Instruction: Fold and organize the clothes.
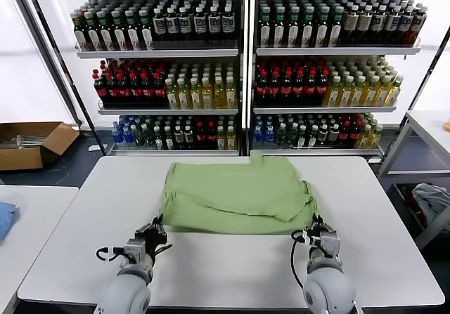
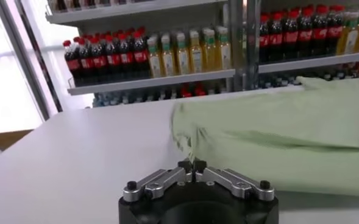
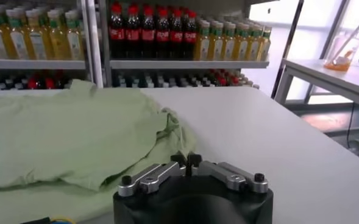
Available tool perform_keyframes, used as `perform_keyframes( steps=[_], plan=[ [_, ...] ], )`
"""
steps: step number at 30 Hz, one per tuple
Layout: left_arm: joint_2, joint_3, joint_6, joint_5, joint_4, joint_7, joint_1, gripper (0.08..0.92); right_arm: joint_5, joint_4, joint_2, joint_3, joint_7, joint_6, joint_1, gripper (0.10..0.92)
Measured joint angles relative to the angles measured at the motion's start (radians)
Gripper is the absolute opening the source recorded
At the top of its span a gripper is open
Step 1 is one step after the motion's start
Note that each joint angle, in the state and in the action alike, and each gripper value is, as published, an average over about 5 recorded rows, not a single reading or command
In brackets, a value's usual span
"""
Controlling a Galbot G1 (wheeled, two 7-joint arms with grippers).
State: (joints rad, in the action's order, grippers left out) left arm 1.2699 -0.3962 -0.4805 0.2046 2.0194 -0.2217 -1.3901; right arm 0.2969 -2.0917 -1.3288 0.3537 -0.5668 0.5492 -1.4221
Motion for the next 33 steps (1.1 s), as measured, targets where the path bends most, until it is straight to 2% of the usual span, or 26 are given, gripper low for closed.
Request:
perform_keyframes(
  steps=[7,9,13,22,31,33],
  plan=[
    [-0.017,-0.023,0.010,-0.017,0.150,-0.034,-0.203,0.081,-0.023,-0.093,0.018,0.013,-0.017,-0.019,-0.168,0.132],
    [-0.017,-0.024,0.015,-0.025,0.176,-0.041,-0.256,0.081,-0.028,-0.112,0.023,0.013,-0.020,-0.024,-0.207,0.158],
    [-0.010,-0.014,0.024,-0.047,0.216,-0.056,-0.351,0.113,-0.041,-0.146,0.030,0.007,-0.025,-0.034,-0.270,0.262],
    [0.018,0.017,0.029,-0.081,0.278,-0.068,-0.454,0.354,-0.082,-0.162,0.031,0.009,-0.015,-0.042,-0.306,0.513],
    [0.047,0.018,0.026,-0.086,0.278,-0.064,-0.430,0.614,-0.118,-0.108,0.027,0.016,0.014,-0.014,-0.235,0.766],
    [0.048,0.014,0.021,-0.083,0.278,-0.061,-0.416,0.666,-0.122,-0.094,0.029,0.015,0.018,-0.006,-0.211,0.799]
  ],
)
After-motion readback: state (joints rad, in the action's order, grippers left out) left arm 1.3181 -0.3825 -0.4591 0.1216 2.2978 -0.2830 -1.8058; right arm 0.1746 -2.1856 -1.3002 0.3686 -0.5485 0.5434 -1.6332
